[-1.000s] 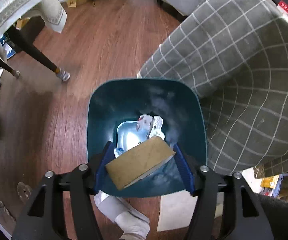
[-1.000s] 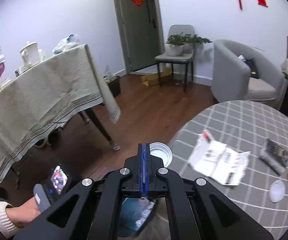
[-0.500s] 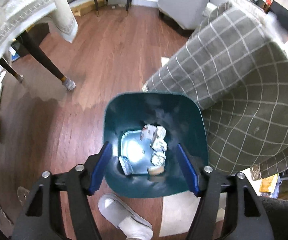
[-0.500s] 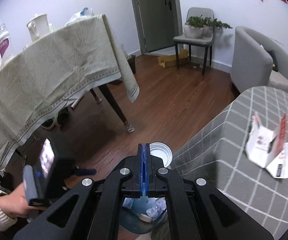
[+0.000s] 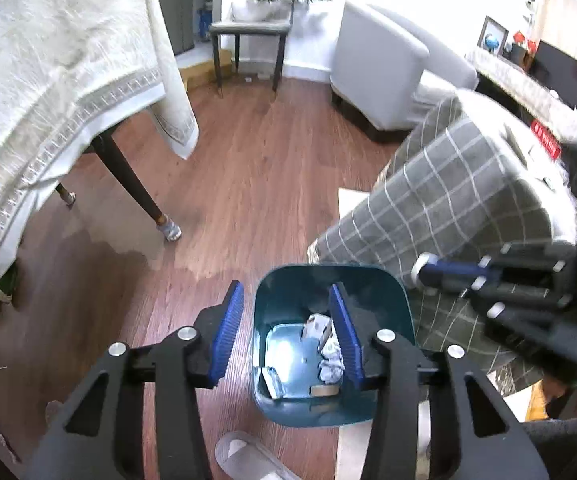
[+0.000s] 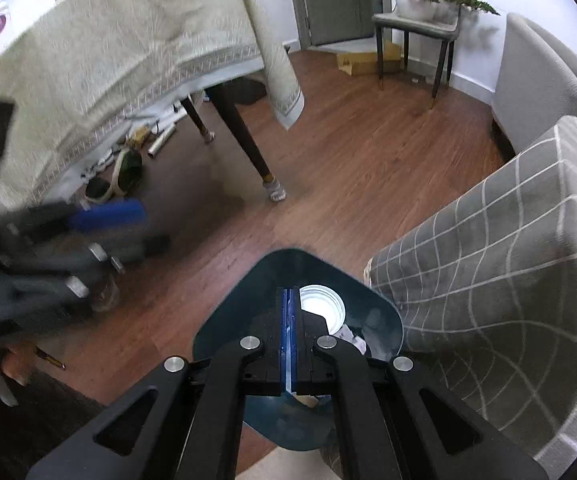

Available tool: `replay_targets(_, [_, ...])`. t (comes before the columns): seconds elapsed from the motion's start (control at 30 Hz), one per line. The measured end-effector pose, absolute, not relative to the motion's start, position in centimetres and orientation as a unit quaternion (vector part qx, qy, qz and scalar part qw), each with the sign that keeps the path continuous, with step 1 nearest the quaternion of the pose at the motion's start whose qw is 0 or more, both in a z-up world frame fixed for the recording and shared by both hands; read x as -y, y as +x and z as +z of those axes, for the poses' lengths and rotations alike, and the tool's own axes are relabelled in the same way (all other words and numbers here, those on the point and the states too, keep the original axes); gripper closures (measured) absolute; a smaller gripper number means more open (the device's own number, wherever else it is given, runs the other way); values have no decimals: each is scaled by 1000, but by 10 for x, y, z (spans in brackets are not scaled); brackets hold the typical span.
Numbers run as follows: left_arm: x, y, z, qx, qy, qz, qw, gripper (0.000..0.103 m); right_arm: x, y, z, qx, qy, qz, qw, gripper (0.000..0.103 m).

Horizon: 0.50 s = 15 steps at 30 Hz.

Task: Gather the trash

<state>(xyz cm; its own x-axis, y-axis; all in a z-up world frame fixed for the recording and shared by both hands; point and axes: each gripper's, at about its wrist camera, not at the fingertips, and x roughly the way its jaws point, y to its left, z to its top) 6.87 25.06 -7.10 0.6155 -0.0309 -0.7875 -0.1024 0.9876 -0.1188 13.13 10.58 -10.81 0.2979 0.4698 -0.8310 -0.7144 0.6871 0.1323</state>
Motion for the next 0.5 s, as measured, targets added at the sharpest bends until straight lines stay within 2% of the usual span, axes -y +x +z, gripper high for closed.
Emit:
replay_targets(0.13, [-252, 66, -59, -420, -81, 19, 904, 60, -108, 129, -127, -481, -137, 375, 781, 102])
replay_targets(0.5, [-248, 60, -26, -377, -88, 7, 922, 60, -113, 118, -184, -537, -174, 369, 739, 102])
